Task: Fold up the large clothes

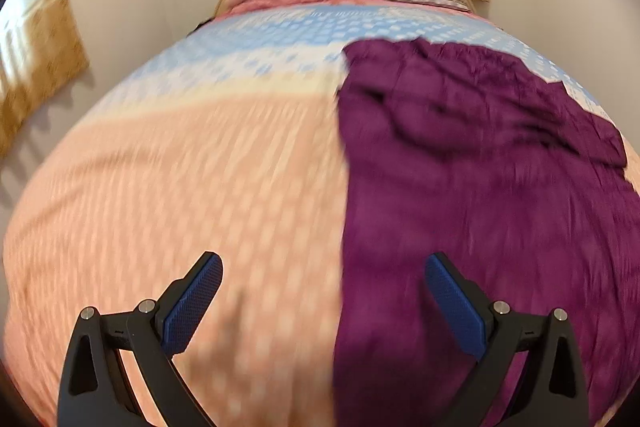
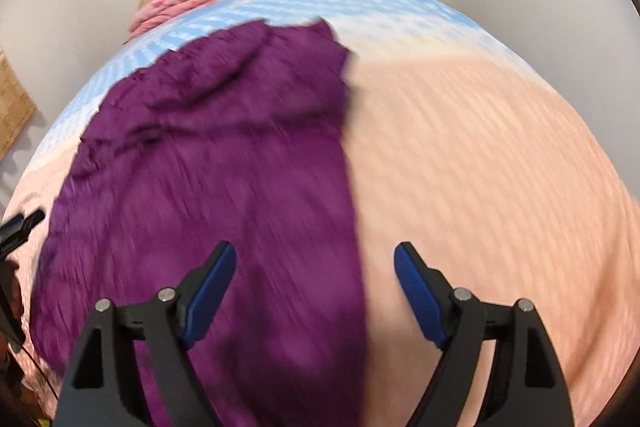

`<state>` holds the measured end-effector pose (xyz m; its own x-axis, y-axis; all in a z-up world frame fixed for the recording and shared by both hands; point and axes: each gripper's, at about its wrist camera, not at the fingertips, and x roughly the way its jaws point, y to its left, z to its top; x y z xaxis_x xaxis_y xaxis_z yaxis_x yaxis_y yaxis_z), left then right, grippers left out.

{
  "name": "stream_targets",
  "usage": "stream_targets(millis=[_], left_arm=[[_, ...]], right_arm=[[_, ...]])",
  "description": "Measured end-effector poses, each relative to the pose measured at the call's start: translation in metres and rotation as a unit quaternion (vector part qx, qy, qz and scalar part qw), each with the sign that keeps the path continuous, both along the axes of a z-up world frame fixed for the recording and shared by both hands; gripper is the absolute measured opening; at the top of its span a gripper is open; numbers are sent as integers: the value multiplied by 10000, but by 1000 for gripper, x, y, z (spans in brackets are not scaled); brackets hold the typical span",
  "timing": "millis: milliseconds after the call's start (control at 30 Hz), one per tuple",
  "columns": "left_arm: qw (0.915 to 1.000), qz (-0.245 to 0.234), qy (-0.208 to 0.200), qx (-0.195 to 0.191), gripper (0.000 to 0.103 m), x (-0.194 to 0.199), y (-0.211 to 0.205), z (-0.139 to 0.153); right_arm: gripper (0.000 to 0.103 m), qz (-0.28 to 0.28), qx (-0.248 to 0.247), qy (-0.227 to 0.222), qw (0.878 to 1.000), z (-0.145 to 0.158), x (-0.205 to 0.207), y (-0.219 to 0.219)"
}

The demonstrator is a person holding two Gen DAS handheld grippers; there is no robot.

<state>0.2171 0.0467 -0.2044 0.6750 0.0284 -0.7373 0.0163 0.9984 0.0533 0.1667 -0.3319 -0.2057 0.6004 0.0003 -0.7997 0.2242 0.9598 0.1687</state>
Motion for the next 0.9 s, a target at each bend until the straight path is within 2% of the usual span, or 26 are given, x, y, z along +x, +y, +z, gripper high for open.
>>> stream_targets(millis=[100, 167, 333, 533, 667, 767, 900], left_arm=[[9998, -91, 144, -38, 101, -18, -6, -16], [9998, -165, 124, -83, 101, -25, -9, -22], [9998, -208, -6, -10, 101, -33, -8, -21], [9997, -120, -210, -35, 101, -43, 7, -7], [9993, -127, -257, -247, 101, -46, 14, -3], [9992, -130, -149, -359, 101, -50, 14, -9], [9980, -264, 62, -570, 101, -61, 6, -21]], right_arm=[[84, -171, 168, 60, 9997, -13, -26, 0], [84, -161, -35, 12, 9999, -14, -35, 11], [84, 50, 68, -18, 10000, -12, -43, 30], [84, -113, 190, -344, 9992, 9, -65, 16], [84, -160, 374, -431, 9982, 13, -73, 10], [84, -120, 651, -361, 9972, 3, -68, 13], [84, -157, 995, 36, 9949, -24, -66, 23]])
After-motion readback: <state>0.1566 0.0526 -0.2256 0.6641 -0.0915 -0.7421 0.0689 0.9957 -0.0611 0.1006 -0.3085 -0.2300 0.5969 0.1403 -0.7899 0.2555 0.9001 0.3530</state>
